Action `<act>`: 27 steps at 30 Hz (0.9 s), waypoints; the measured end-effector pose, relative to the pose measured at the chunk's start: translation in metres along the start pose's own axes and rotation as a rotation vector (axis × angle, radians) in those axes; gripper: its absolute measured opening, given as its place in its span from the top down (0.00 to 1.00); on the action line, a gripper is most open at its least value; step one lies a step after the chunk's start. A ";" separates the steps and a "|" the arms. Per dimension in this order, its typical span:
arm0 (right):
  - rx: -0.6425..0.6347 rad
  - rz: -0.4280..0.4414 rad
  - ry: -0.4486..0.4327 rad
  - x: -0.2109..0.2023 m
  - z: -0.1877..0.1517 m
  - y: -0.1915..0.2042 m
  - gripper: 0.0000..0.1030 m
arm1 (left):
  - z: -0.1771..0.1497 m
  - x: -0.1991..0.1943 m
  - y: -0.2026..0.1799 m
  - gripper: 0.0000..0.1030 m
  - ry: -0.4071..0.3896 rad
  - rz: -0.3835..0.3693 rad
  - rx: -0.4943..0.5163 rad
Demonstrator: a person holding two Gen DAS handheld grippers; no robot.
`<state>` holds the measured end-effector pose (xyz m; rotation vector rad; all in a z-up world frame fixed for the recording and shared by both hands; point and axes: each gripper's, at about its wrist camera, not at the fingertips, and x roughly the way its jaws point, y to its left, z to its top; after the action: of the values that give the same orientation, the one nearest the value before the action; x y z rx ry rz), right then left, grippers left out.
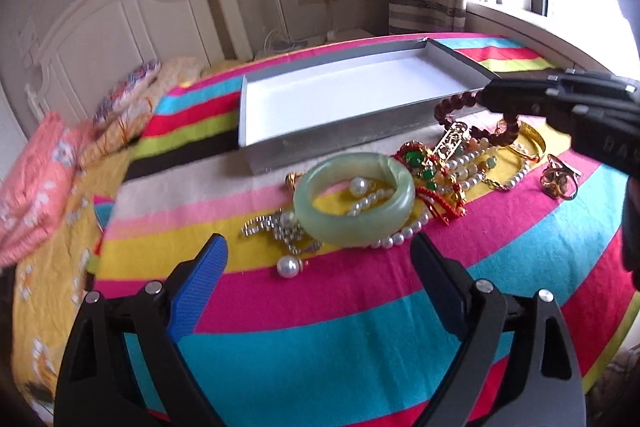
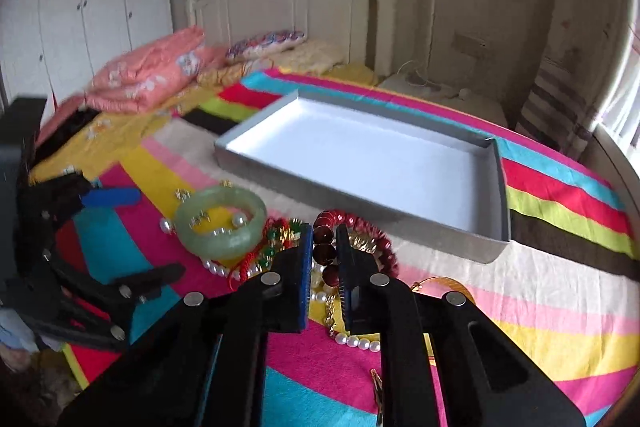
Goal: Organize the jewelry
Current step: 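Grasp the dark red bead bracelet with the right gripper while the left gripper grasps the green jade bangle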
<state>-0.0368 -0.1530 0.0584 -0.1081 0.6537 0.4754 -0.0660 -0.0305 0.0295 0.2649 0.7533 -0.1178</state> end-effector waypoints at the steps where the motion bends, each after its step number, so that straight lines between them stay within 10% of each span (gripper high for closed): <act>1: 0.015 -0.001 -0.012 -0.004 0.001 -0.002 0.87 | 0.003 0.001 -0.004 0.11 -0.004 0.000 0.029; 10: 0.099 0.011 -0.064 -0.028 -0.001 -0.013 0.87 | 0.000 0.022 -0.018 0.52 0.035 -0.066 0.143; 13: 0.112 0.011 -0.064 -0.028 -0.005 -0.014 0.87 | -0.001 0.025 -0.013 1.00 0.042 -0.113 0.127; 22: 0.161 0.052 -0.078 -0.038 -0.016 -0.028 0.87 | 0.002 0.015 -0.005 0.92 -0.007 -0.179 0.103; 24: 0.178 0.061 -0.081 -0.040 -0.017 -0.032 0.87 | 0.008 0.007 -0.009 0.39 -0.025 -0.203 0.140; 27: 0.191 0.071 -0.090 -0.043 -0.019 -0.034 0.87 | 0.021 -0.004 -0.016 0.27 -0.050 -0.245 0.220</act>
<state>-0.0613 -0.2049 0.0682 0.1165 0.6131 0.4812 -0.0583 -0.0520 0.0438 0.3764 0.7214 -0.4392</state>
